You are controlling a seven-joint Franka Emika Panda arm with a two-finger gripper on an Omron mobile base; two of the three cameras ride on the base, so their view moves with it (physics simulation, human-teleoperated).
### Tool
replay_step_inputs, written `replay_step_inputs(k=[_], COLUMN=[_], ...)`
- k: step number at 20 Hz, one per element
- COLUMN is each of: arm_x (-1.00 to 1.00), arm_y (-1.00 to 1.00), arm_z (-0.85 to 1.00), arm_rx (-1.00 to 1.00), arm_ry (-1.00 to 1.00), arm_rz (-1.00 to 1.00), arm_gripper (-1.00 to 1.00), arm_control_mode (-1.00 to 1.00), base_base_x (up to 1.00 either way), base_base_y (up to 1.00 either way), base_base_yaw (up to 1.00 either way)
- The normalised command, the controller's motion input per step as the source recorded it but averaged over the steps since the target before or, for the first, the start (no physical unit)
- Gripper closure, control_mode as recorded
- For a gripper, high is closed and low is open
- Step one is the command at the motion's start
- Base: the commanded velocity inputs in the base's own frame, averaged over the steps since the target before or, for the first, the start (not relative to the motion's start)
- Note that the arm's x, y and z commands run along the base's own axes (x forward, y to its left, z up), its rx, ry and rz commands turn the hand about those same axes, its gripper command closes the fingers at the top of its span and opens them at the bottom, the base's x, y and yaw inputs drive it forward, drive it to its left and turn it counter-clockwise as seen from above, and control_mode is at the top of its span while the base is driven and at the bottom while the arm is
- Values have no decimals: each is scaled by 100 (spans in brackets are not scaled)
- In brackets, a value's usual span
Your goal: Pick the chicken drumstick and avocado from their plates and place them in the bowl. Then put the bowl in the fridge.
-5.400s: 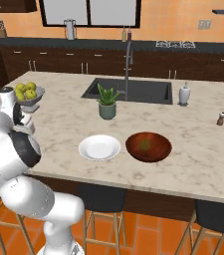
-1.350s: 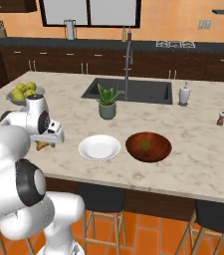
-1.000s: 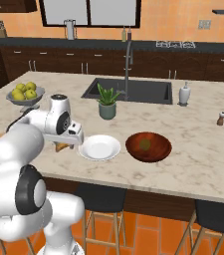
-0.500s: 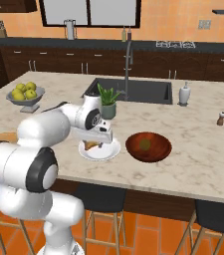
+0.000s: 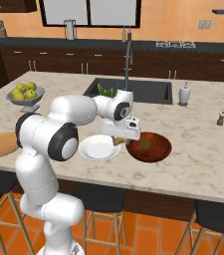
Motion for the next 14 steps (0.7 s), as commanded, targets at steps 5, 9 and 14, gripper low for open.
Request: replay_step_inputs(k=[5, 9, 14], arm_x=[15, 12, 41], arm_y=[-95, -79, -53], arm_z=[-24, -42, -32], arm_rx=[0, 0, 0], arm_ry=[0, -1, 0], arm_rz=[-5, -2, 0], arm_gripper=[100, 100, 100], arm_control_mode=[-100, -100, -100], base_base_x=[0, 0, 0], base_base_y=[0, 0, 0], base_base_yaw=[0, 0, 0])
